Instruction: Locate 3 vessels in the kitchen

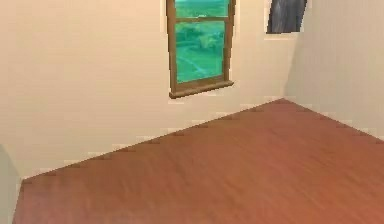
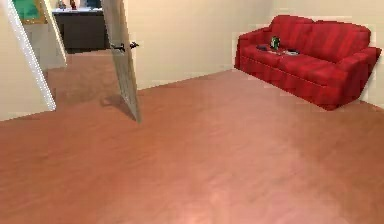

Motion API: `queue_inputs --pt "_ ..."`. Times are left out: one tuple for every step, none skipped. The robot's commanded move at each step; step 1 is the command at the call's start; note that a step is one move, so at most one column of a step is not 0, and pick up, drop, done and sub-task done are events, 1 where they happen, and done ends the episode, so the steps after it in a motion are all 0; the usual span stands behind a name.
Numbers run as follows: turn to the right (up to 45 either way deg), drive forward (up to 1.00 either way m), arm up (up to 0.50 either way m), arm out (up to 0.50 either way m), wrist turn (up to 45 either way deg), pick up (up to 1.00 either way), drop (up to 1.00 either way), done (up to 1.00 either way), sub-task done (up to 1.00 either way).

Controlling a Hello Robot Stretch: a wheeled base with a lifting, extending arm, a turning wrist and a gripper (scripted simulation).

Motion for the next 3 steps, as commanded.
queue_inputs --pt "45.0 0.00 0.00 0.00 0.0 0.00 0.00 0.00 0.00" --pt "18.0 0.00 0.00 0.00 0.0 0.00 0.00 0.00 0.00" --pt "0.0 1.00 0.00 0.00 0.0 0.00 0.00 0.00 0.00"
